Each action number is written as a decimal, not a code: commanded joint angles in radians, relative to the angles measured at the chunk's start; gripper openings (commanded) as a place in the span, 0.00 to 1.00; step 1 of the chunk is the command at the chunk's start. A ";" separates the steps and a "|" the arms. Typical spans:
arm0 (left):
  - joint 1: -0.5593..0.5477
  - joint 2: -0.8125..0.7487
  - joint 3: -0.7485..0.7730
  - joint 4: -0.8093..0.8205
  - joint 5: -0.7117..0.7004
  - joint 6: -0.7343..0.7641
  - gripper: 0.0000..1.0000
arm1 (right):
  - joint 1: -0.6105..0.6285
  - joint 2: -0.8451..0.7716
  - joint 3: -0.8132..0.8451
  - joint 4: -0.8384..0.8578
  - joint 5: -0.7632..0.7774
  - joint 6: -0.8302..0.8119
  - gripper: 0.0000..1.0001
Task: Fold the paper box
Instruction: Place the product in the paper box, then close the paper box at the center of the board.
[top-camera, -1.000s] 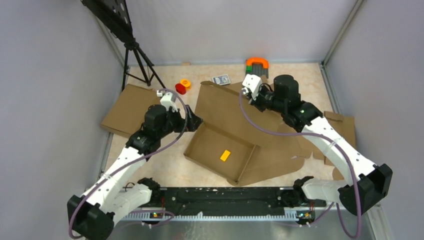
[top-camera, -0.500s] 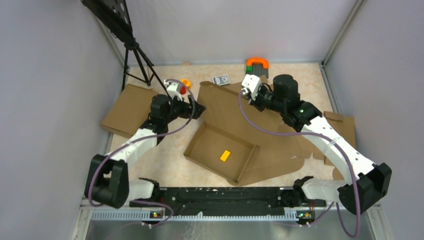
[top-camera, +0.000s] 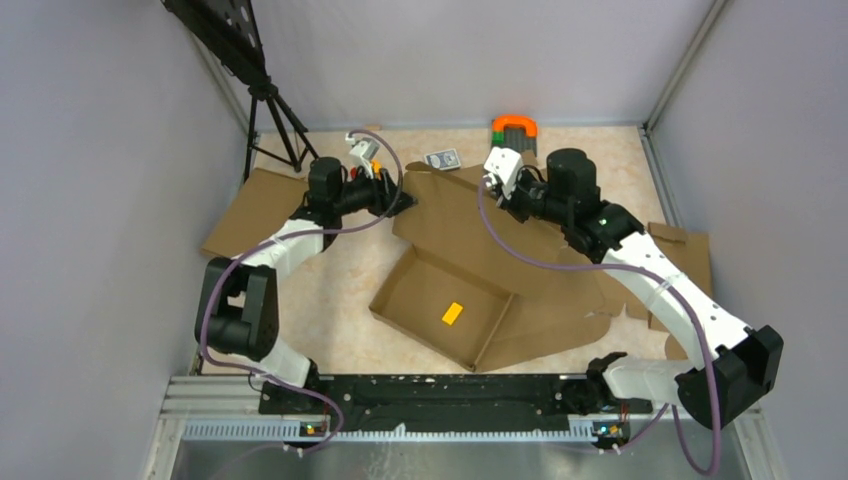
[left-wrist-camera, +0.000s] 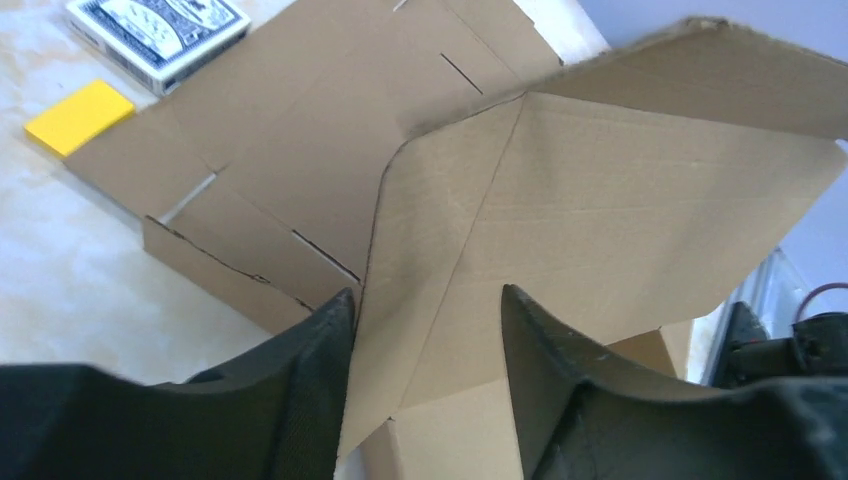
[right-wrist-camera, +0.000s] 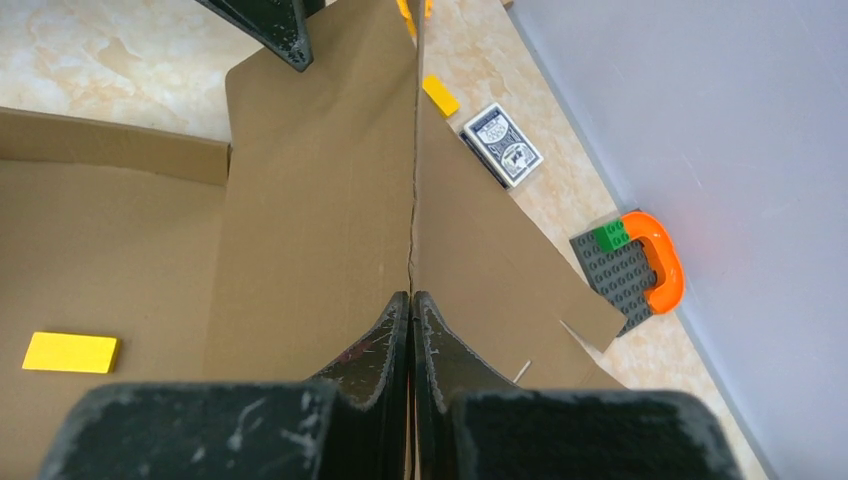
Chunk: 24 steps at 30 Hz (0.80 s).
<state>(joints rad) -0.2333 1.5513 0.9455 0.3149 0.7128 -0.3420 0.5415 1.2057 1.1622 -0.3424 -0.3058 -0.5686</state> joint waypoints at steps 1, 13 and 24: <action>0.002 -0.004 0.028 -0.015 0.113 -0.014 0.49 | 0.006 0.010 0.047 0.065 -0.001 0.031 0.00; -0.023 -0.106 -0.061 0.054 0.055 -0.064 0.21 | 0.008 0.049 0.088 0.106 0.007 0.122 0.00; -0.038 -0.138 -0.115 0.002 -0.196 -0.057 0.03 | 0.008 0.015 0.040 0.149 0.010 0.178 0.05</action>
<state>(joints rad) -0.2600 1.4494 0.8631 0.2993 0.5816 -0.3885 0.5415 1.2568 1.2049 -0.2806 -0.2909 -0.4229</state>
